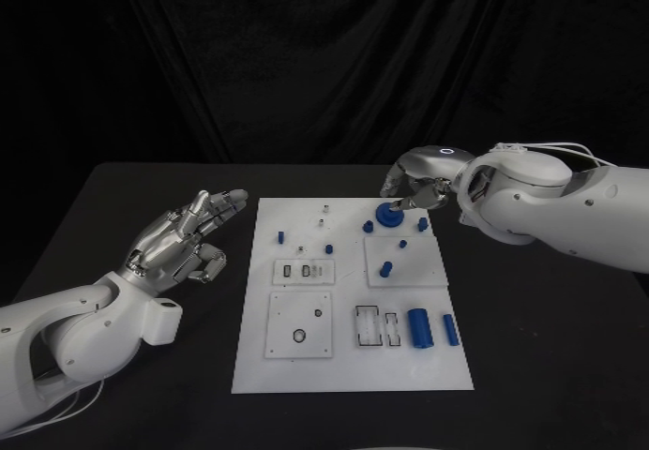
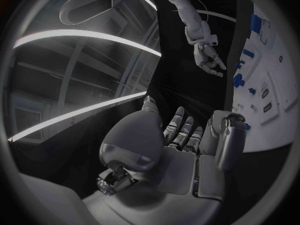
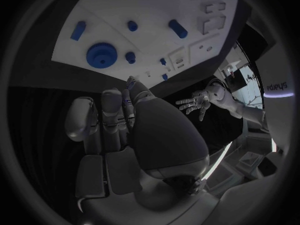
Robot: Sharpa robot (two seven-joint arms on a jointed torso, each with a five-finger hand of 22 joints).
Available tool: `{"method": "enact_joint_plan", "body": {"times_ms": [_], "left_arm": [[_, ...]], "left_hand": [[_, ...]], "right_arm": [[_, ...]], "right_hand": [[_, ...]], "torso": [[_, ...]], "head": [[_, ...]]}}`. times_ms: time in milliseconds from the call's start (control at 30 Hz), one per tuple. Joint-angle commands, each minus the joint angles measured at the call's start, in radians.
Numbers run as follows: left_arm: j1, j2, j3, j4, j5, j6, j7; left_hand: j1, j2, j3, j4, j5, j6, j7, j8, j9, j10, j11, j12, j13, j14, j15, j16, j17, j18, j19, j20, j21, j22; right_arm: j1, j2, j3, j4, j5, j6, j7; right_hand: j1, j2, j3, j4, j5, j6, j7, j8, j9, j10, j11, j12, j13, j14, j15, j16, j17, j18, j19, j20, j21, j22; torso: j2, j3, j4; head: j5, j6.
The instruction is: Assemble the parts on the task board
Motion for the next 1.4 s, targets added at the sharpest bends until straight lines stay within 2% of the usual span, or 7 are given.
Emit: {"method": "enact_joint_plan", "body": {"times_ms": [33, 267, 467, 533, 800, 1000, 1400], "left_arm": [[0.003, -0.003, 0.001, 0.008, 0.037, 0.016, 0.221], [0.003, -0.005, 0.001, 0.010, 0.047, 0.020, 0.219], [0.003, -0.003, 0.001, 0.010, 0.051, 0.027, 0.219], [0.003, -0.003, 0.001, 0.011, 0.051, 0.028, 0.220], [0.003, -0.005, 0.001, 0.012, 0.052, 0.034, 0.222], [0.003, -0.004, 0.001, 0.015, 0.052, 0.042, 0.221], [0.003, 0.001, 0.001, 0.013, 0.052, 0.054, 0.218]], "left_hand": [[0.000, 0.012, 0.000, -0.007, 0.003, 0.010, 0.011, -0.007, -0.004, 0.006, 0.001, -0.007, -0.005, 0.004, 0.001, -0.007, -0.003, -0.006, 0.105, -0.006, 0.003, 0.263], [-0.003, 0.018, 0.004, -0.015, 0.023, 0.030, 0.012, -0.011, -0.008, 0.010, 0.004, -0.009, -0.017, 0.005, 0.004, -0.009, -0.006, -0.006, 0.105, -0.002, 0.003, 0.263], [-0.001, 0.020, 0.009, -0.024, 0.057, 0.035, 0.013, -0.016, -0.015, 0.013, 0.006, -0.011, -0.026, 0.007, 0.007, -0.010, -0.008, -0.006, 0.105, 0.004, 0.003, 0.263], [0.002, 0.022, 0.012, -0.028, 0.076, 0.026, 0.013, -0.021, -0.023, 0.013, 0.006, -0.013, -0.030, 0.007, 0.008, -0.008, -0.007, -0.006, 0.105, 0.006, 0.003, 0.263], [0.002, 0.020, 0.016, -0.038, 0.090, -0.062, -0.002, -0.066, -0.077, -0.015, -0.011, -0.042, -0.060, 0.006, 0.004, -0.018, -0.015, -0.006, 0.105, 0.009, 0.003, 0.263], [-0.001, 0.022, 0.018, -0.042, 0.093, -0.047, -0.008, -0.066, -0.074, -0.022, -0.016, -0.046, -0.068, 0.006, 0.001, -0.019, -0.016, -0.006, 0.105, 0.007, 0.003, 0.263], [-0.005, 0.024, 0.026, -0.052, 0.113, -0.014, 0.002, -0.062, -0.074, -0.012, -0.005, -0.038, -0.075, 0.008, 0.006, -0.018, -0.018, -0.006, 0.105, 0.014, 0.003, 0.263]], "right_arm": [[-0.008, 0.004, 0.000, 0.005, -0.236, -0.043, -0.067], [-0.015, 0.008, 0.000, 0.012, -0.275, -0.045, -0.073], [-0.020, -0.009, 0.000, 0.034, -0.283, -0.037, -0.078], [-0.022, -0.017, 0.000, 0.045, -0.284, -0.041, -0.078], [-0.033, -0.049, 0.000, 0.079, -0.285, -0.029, -0.092], [-0.046, -0.056, 0.000, 0.085, -0.285, -0.033, -0.092], [-0.076, -0.034, 0.000, 0.061, -0.286, -0.072, -0.080]], "right_hand": [[0.000, -0.015, 0.006, 0.010, -0.008, -0.006, -0.006, -0.011, 0.001, 0.009, -0.002, -0.008, 0.001, 0.013, -0.003, 0.016, 0.032, -0.016, 0.013, -0.003, 0.012, 0.024], [-0.007, -0.035, 0.020, 0.025, -0.019, -0.027, -0.015, -0.039, 0.000, 0.016, -0.004, -0.022, 0.002, 0.036, -0.008, 0.047, 0.101, -0.023, 0.031, -0.008, 0.031, 0.061], [-0.016, -0.055, 0.030, 0.035, -0.032, -0.070, -0.052, -0.077, -0.008, -0.007, -0.005, -0.054, 0.001, 0.042, -0.018, 0.055, 0.119, -0.027, 0.041, -0.015, 0.042, 0.086], [-0.017, -0.057, 0.031, 0.037, -0.033, -0.070, -0.052, -0.078, -0.008, -0.005, -0.005, -0.056, 0.002, 0.047, -0.018, 0.061, 0.135, -0.030, 0.049, -0.016, 0.049, 0.102], [-0.025, -0.066, 0.032, 0.043, -0.045, -0.067, -0.053, -0.082, -0.007, 0.001, -0.004, -0.066, 0.002, 0.052, -0.017, 0.062, 0.139, -0.031, 0.051, -0.017, 0.051, 0.106], [-0.023, -0.070, 0.036, 0.044, -0.044, -0.061, -0.051, -0.081, -0.005, 0.003, -0.004, -0.072, 0.002, 0.051, -0.017, 0.059, 0.137, -0.030, 0.050, -0.016, 0.050, 0.106], [-0.016, -0.067, 0.056, 0.046, -0.017, -0.042, -0.039, -0.080, 0.001, 0.025, -0.003, -0.085, 0.004, 0.054, -0.009, 0.057, 0.144, -0.031, 0.052, -0.011, 0.051, 0.112]], "torso": [[0.026, -0.0150, 0.0183], [0.042, -0.0268, 0.0363], [0.051, -0.0293, 0.0444], [0.054, -0.0301, 0.0464], [0.058, -0.0324, 0.0457], [0.060, -0.0363, 0.0483], [0.065, -0.0375, 0.0487]], "head": [[-0.012, 0.016], [-0.034, 0.040], [-0.043, 0.045], [-0.046, 0.046], [-0.047, 0.052], [-0.047, 0.059], [-0.045, 0.059]]}}
